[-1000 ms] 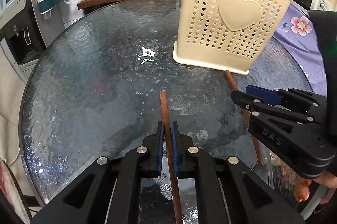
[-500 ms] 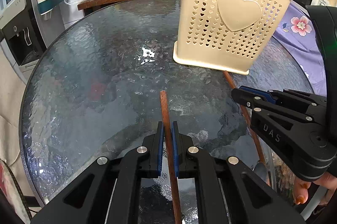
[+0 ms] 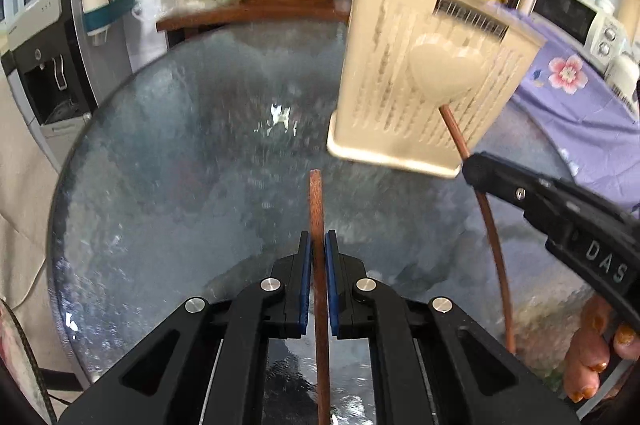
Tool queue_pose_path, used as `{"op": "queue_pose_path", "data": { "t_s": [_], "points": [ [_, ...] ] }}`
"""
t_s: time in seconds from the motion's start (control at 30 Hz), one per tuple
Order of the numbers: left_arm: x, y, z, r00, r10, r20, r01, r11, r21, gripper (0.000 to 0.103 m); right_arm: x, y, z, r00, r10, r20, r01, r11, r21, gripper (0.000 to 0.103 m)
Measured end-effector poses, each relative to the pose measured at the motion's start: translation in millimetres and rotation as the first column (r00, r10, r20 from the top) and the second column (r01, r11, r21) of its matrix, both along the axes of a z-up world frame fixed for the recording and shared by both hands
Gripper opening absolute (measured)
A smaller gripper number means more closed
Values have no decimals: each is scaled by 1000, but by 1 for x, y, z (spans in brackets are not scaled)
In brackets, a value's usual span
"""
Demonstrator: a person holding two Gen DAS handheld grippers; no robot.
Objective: Organize utensils
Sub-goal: 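Lift both wooden chopsticks and carry them above the beige holder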
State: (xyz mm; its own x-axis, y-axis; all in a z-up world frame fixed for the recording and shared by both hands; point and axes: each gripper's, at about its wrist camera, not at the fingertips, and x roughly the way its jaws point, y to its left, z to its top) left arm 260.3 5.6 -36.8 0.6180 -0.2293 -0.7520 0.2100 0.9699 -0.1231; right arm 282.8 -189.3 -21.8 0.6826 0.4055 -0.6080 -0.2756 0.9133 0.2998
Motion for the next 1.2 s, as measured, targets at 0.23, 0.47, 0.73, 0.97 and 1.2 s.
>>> {"op": "queue_pose_path", "data": {
  "t_s": [0.23,0.47,0.73,0.97,1.2],
  "points": [
    [-18,3,50,994,1,108,7,997,-77,7,-33,-21,40,992,31,122,-40,997,71,8],
    [-37,-4,86,978,-15,208,35,995,-94,7,-54,-38,64,986,54,161,-73,991,115,8],
    [-47,-9,99,969,-23,245,44,996,-81,7,-69,-54,84,978,56,203,-83,988,129,8],
    [-53,-7,109,963,-30,268,54,995,-83,7,-78,-56,97,970,67,235,-94,990,107,8],
    [-57,-9,122,955,-38,294,65,995,-82,6,-81,-60,114,964,77,254,-107,988,107,8]
  ]
}}
